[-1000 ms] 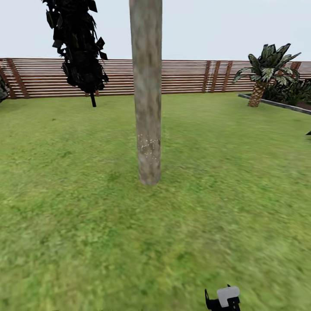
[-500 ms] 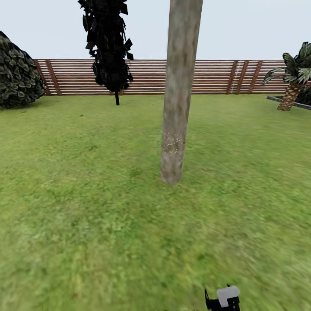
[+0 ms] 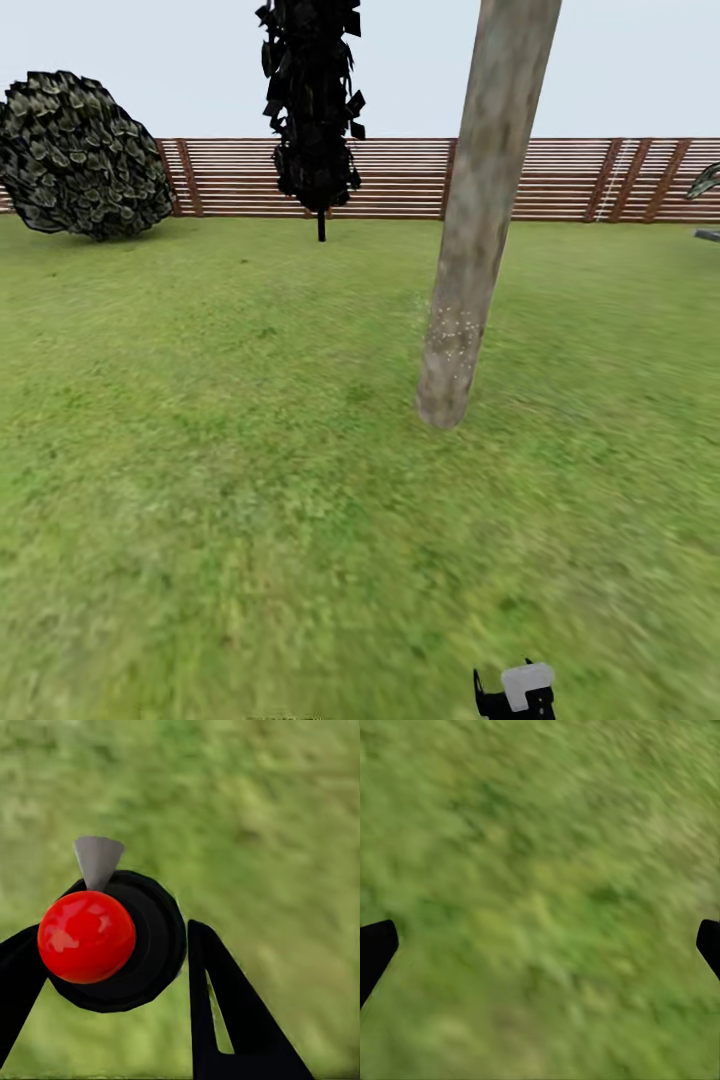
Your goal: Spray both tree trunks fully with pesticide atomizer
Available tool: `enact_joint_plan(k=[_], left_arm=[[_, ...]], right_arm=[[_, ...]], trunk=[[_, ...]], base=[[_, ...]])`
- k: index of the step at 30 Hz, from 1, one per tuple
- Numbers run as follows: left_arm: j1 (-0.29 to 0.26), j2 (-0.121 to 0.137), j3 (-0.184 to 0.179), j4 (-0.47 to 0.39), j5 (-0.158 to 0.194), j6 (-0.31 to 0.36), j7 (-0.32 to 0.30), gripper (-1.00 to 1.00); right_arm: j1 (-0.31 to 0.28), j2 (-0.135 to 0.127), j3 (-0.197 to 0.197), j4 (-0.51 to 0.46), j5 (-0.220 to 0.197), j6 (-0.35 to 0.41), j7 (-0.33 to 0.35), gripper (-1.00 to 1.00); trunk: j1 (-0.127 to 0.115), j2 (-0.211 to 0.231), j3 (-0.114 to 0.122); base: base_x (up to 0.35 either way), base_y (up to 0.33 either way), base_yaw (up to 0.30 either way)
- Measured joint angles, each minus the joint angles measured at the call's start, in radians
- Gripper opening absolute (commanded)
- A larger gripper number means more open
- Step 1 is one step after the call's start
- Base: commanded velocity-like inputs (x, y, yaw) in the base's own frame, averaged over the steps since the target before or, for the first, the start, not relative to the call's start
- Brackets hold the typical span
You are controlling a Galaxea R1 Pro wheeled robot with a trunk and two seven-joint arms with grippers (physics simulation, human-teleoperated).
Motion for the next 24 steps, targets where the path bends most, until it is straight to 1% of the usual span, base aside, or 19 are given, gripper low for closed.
enact_joint_plan(k=[11, 24], left_arm=[[0.000, 0.000, -0.004, 0.000, -0.007, 0.005, -0.001, -1.00], [0.000, -0.001, -0.004, 0.000, -0.008, 0.006, -0.001, -1.00]], right_arm=[[0.000, 0.000, 0.000, 0.000, 0.000, 0.001, 0.000, 1.00], [0.000, 0.000, 0.000, 0.000, 0.000, 0.001, 0.000, 1.00]], trunk=[[0.000, 0.000, 0.000], [0.000, 0.000, 0.000]], base=[[0.000, 0.000, 0.285], [0.000, 0.000, 0.285]])
